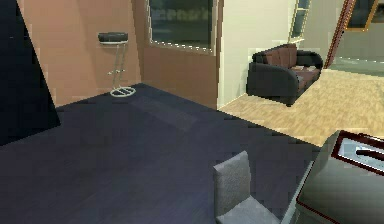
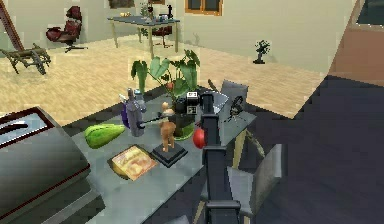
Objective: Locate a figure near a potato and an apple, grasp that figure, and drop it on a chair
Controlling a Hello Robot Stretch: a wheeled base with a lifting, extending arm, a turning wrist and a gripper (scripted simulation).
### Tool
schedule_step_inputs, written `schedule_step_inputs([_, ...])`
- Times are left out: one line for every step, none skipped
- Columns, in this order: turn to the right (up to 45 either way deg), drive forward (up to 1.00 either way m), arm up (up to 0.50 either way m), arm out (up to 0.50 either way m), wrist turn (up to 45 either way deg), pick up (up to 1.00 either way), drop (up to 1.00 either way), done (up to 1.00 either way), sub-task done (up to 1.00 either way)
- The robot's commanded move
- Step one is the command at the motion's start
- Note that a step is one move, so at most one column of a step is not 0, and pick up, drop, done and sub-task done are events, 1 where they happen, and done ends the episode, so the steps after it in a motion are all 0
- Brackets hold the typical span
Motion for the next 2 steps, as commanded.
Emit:
schedule_step_inputs([0.0, 0.0, 0.0, 0.0, 15.0, 0.0, 0.0, 0.0, 0.0])
schedule_step_inputs([0.0, 0.0, -0.3, 0.0, 0.0, 0.0, 0.0, 0.0, 0.0])
